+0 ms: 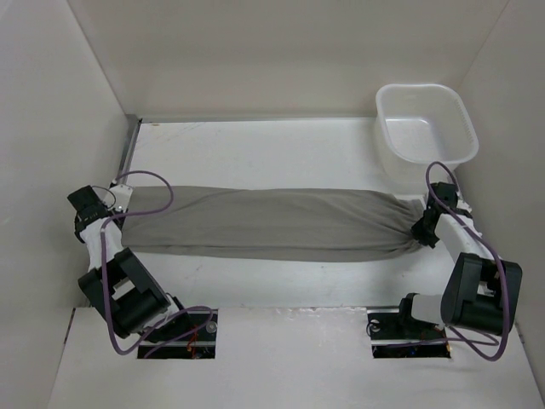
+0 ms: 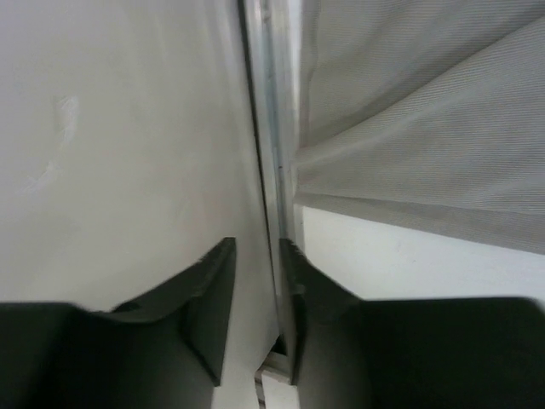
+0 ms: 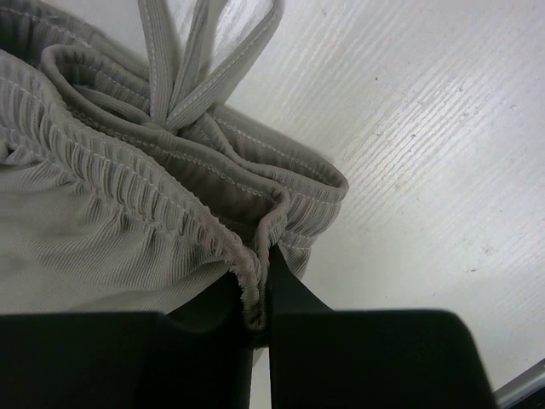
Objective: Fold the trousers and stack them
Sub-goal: Fold the trousers
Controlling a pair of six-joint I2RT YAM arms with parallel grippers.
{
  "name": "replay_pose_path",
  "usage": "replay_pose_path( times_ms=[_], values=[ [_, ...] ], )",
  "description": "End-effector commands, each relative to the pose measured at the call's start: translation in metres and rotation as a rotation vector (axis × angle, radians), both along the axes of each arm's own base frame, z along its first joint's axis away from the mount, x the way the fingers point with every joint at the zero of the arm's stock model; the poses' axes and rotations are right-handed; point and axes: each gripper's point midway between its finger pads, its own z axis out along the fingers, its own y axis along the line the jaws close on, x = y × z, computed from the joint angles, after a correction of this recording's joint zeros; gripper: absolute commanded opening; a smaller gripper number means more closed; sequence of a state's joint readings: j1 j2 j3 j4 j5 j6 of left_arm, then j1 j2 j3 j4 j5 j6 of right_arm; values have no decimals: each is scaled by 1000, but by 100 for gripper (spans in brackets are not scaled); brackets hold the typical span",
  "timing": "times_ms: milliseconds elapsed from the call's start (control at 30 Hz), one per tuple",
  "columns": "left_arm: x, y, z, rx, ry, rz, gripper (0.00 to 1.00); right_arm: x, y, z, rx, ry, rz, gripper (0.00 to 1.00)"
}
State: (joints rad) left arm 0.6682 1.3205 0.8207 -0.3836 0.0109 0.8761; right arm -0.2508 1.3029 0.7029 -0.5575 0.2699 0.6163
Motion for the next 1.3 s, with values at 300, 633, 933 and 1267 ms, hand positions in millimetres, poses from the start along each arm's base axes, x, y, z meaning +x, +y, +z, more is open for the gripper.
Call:
replay_pose_path(
  times_ms=[300,633,933,1267],
  values=[
    [53,-9,-34,-107,51,-12,48,24,-19,92,-285,-241,120,0],
    [86,-3,-30,-82,69,31,47,-1,-19,78,-265,-187,96,3],
    [81,-26,-32,-58,113,-52,47,-28,-20,42,-84,-96,-46,24],
    [79,-27,-27,-43,111,-61,48,-16,-40,24,14,-37,-163,86]
  ],
)
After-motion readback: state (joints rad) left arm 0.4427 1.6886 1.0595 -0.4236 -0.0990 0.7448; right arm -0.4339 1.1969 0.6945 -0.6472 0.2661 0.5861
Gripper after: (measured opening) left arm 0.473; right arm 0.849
